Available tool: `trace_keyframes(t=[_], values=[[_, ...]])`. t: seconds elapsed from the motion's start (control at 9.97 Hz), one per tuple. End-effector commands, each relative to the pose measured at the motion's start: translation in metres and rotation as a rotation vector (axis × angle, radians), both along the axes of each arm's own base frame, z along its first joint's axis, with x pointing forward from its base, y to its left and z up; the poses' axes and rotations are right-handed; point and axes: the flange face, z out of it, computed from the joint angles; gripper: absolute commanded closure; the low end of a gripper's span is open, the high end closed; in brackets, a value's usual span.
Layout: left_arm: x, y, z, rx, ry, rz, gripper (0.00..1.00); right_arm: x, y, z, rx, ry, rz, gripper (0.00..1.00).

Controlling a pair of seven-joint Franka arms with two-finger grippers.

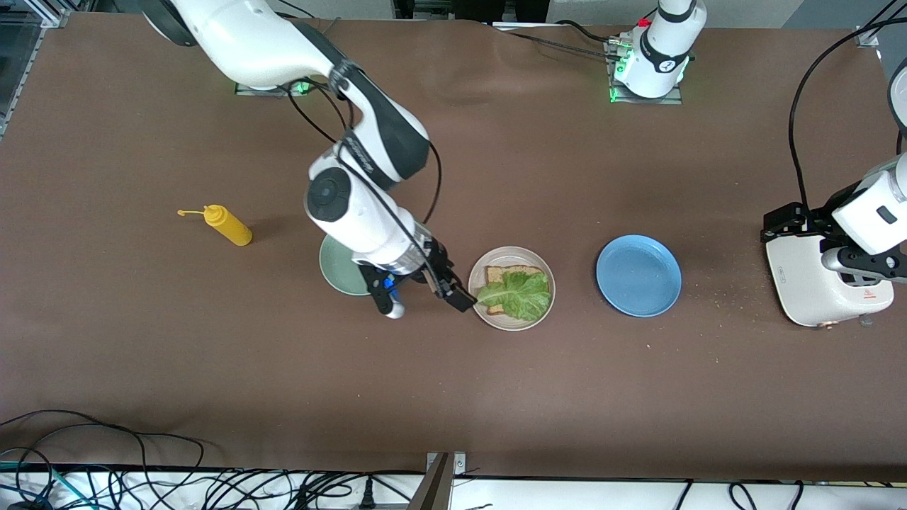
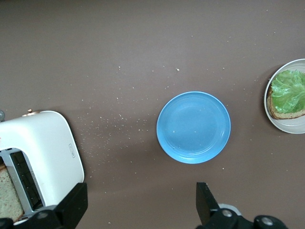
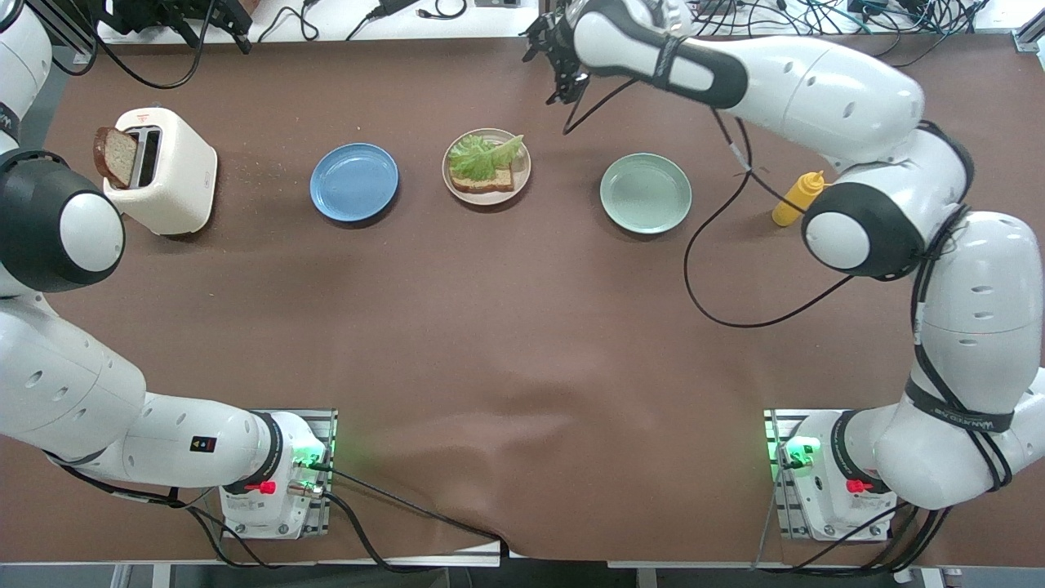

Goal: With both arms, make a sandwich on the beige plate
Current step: 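Move the right gripper toward the yellow squeeze bottle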

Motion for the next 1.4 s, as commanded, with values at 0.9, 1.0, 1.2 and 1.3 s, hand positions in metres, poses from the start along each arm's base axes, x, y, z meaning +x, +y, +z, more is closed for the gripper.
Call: trace_keyframes(t=[0.9,1.0,1.2,1.3], values=[[0.0,0.0,0.003,0.032,-0.005,-0.013,0.0,-0.01,-0.32,0.132,-0.322,0.152,0.808,0.0],[0.0,0.0,0.003,0.032,-0.005,-0.013,0.0,-0.01,-0.351,0.129,-0.33,0.146,0.868,0.0],[0.0,-0.001,0.002,0.031,-0.003,-0.014,0.0,-0.006,-0.397,0.12,-0.332,0.127,0.969,0.0],[0.0,-0.001,0.003,0.032,-0.005,-0.015,0.0,-0.005,-0.415,0.113,-0.328,0.109,1.015,0.0]])
